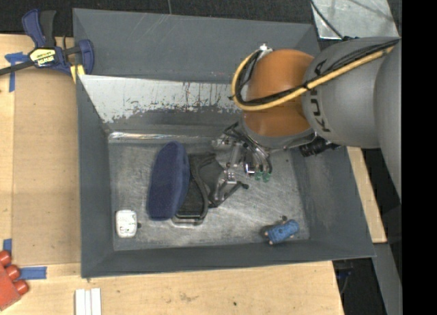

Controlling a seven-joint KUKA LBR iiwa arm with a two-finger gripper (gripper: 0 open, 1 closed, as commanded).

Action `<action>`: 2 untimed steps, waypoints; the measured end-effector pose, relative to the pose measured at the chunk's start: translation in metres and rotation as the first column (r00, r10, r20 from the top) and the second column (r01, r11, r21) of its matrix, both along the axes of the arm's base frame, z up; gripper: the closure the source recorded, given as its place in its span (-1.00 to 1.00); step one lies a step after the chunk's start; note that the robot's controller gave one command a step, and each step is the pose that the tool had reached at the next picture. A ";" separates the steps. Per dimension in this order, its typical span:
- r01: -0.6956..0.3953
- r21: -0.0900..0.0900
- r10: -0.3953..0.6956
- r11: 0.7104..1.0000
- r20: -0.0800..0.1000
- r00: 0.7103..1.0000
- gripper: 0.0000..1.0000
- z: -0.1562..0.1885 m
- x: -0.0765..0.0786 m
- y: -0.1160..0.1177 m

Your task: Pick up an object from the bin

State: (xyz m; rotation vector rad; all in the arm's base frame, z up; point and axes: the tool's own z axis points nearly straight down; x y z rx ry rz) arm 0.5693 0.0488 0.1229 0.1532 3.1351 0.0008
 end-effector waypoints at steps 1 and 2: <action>0.040 0.001 -0.040 0.999 -0.001 0.999 -1.00 -0.045 0.019 -0.040; 0.286 0.002 -0.286 0.958 0.003 0.958 -1.00 -0.001 0.019 0.018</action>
Offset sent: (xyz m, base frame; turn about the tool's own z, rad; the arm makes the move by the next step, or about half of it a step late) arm 0.0177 -0.0378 -0.0454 0.0352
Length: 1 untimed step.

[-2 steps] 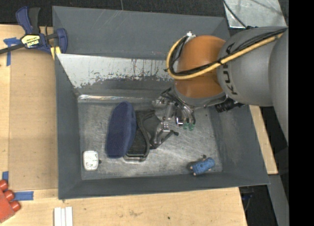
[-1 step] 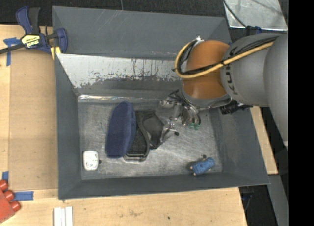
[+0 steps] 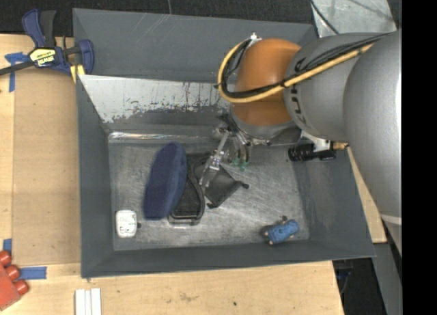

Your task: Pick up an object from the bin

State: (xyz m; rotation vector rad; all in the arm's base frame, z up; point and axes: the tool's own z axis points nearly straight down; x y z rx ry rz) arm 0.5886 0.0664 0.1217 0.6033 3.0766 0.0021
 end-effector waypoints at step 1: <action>-0.119 -0.004 0.119 0.993 0.020 0.993 -1.00 -0.025 -0.005 -0.013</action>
Offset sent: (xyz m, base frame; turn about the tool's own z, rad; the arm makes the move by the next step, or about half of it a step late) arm -0.0204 -0.0156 -0.0517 -0.1467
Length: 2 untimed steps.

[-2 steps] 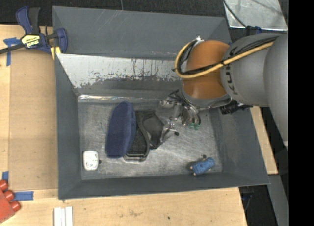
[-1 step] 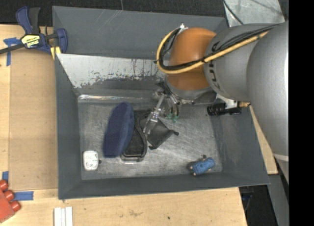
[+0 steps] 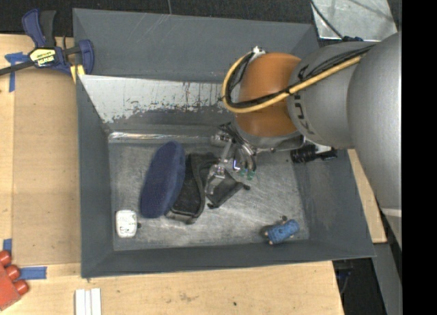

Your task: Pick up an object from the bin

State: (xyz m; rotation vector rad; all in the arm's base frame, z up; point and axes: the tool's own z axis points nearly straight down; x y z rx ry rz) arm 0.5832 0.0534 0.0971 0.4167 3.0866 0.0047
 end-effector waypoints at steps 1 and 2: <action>-0.465 -0.003 0.465 0.885 -0.014 0.885 -1.00 -0.023 0.009 -0.036; -0.463 -0.010 0.463 0.887 0.001 0.887 1.00 -0.018 0.014 -0.035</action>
Offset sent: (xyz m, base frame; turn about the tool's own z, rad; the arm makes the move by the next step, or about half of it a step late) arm 0.0053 -0.0362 -0.0271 -0.4846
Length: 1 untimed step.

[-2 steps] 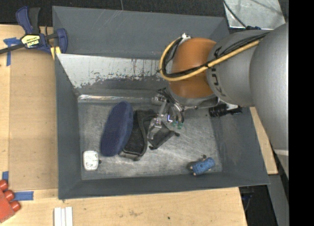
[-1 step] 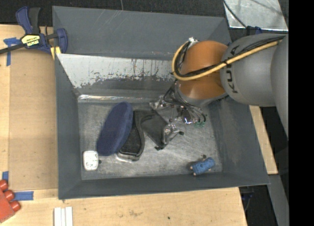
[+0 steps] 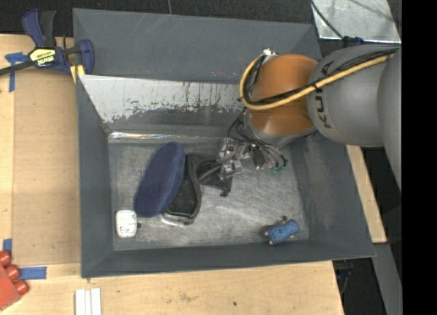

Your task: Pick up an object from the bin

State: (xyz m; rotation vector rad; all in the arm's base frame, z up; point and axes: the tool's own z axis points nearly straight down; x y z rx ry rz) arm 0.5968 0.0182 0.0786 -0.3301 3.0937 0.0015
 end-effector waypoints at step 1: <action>-0.329 -0.008 0.329 0.944 -0.019 0.944 1.00 0.192 -0.040 -0.020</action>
Offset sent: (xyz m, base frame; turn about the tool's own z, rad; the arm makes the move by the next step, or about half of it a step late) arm -0.0417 -0.0192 0.1873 -0.3374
